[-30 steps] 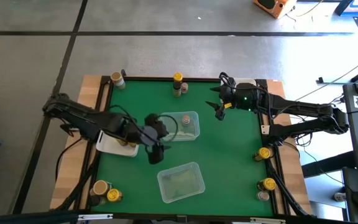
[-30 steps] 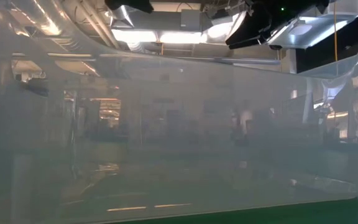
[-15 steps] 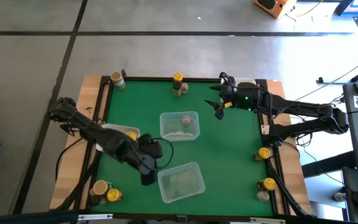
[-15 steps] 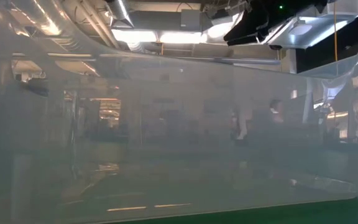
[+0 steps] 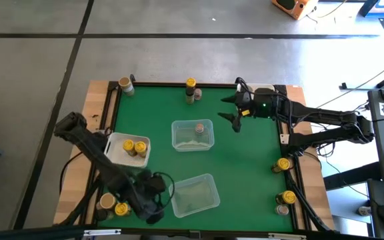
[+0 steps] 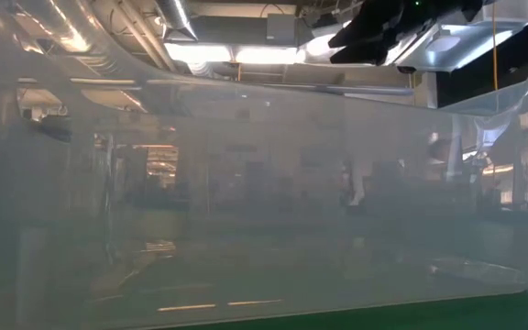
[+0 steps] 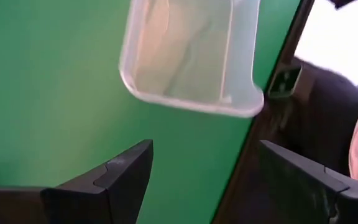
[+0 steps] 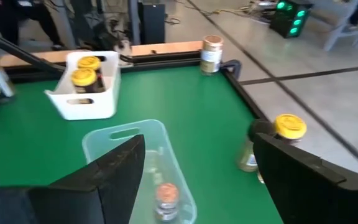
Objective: Sort spices by type
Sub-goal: Put the yellow spice can into the bottom white bin
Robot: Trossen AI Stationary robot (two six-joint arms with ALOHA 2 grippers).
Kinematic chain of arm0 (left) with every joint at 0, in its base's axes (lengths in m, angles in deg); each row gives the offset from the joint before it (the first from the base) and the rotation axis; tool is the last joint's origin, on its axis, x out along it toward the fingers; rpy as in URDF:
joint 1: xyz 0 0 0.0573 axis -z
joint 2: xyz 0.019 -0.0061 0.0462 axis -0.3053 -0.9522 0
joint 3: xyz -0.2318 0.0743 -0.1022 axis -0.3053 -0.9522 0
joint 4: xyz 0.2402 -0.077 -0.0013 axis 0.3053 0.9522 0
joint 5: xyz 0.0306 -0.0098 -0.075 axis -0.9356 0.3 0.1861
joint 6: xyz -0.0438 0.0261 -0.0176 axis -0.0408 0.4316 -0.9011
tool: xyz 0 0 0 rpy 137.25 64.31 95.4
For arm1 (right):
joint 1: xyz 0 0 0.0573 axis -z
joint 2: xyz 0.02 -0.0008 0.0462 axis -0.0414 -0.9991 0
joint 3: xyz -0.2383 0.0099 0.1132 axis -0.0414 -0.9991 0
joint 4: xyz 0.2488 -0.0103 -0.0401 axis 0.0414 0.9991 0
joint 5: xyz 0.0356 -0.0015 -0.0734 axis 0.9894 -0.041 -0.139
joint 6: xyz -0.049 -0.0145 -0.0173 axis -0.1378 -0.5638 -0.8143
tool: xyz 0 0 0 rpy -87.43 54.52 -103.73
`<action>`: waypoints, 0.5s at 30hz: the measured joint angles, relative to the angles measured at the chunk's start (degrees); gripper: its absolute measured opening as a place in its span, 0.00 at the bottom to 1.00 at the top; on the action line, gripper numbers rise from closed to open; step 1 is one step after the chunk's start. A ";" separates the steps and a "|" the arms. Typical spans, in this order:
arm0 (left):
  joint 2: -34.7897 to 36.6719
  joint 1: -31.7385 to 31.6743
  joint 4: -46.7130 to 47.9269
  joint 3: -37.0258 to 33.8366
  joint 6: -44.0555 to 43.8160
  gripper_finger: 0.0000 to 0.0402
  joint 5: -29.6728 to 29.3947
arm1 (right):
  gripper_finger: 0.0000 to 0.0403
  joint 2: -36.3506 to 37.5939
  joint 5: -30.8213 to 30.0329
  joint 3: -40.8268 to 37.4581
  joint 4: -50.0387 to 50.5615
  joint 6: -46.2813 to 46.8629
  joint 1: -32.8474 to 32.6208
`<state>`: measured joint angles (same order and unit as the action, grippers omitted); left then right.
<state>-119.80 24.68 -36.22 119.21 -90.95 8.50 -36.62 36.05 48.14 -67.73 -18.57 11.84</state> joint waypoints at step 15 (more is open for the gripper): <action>-1.98 9.33 9.43 0.00 -7.62 0.70 8.05 | 0.74 -0.02 1.86 0.00 -0.91 0.01 0.02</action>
<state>-121.78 34.01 -26.79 119.21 -98.57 16.56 -36.64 37.91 48.14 -68.64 -18.56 11.87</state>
